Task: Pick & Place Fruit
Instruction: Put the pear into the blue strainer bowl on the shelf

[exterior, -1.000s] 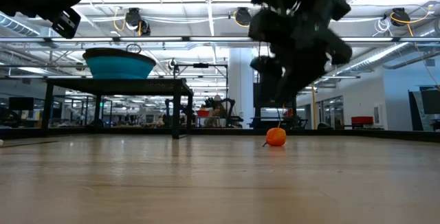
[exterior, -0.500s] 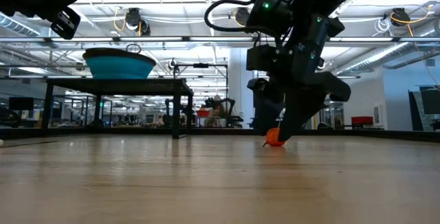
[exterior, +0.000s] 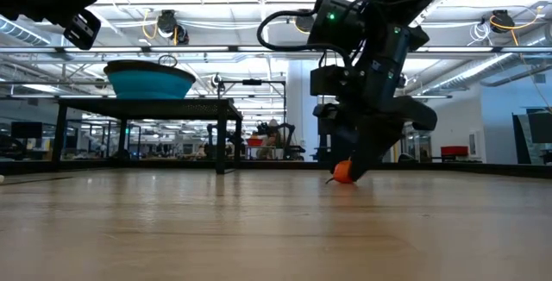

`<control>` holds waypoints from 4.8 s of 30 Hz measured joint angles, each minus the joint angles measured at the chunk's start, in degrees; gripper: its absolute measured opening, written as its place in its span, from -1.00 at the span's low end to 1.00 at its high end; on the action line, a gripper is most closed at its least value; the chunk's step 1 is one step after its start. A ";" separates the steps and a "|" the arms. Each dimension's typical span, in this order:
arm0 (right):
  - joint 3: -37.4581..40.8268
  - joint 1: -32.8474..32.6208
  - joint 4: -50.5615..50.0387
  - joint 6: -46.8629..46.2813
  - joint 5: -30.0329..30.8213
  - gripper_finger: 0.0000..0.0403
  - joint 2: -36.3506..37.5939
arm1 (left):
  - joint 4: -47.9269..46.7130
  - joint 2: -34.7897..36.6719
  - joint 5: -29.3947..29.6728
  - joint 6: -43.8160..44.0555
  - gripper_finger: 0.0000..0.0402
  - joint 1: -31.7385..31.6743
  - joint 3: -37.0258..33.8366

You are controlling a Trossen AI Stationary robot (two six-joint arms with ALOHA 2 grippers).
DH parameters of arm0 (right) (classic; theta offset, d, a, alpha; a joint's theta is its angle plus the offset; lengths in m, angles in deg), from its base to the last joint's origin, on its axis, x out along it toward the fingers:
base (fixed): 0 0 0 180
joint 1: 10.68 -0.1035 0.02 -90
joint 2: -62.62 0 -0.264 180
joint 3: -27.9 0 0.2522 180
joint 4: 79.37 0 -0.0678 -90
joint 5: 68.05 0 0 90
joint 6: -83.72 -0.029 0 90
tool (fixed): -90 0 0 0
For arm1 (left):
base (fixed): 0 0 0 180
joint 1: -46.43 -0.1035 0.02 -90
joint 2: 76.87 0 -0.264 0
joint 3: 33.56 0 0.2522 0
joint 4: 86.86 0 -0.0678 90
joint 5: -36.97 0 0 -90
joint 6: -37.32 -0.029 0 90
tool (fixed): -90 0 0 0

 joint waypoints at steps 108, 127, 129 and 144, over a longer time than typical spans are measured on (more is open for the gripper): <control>0.00 -0.65 33.82 2.94 7.11 -0.49 33.22 | 20.06 -10.99 9.12 26.52 -0.91 -0.01 0.07; -0.02 -7.04 33.53 38.71 41.23 -0.48 27.85 | 45.72 -40.25 20.77 29.21 -0.91 0.00 8.83; -0.02 -7.43 33.60 40.90 44.64 -0.48 26.80 | 45.09 -43.13 22.51 27.41 -0.91 0.00 11.84; -0.02 -9.81 33.85 41.44 49.72 -0.48 24.30 | 37.19 -63.11 26.34 16.55 -0.90 -0.02 31.92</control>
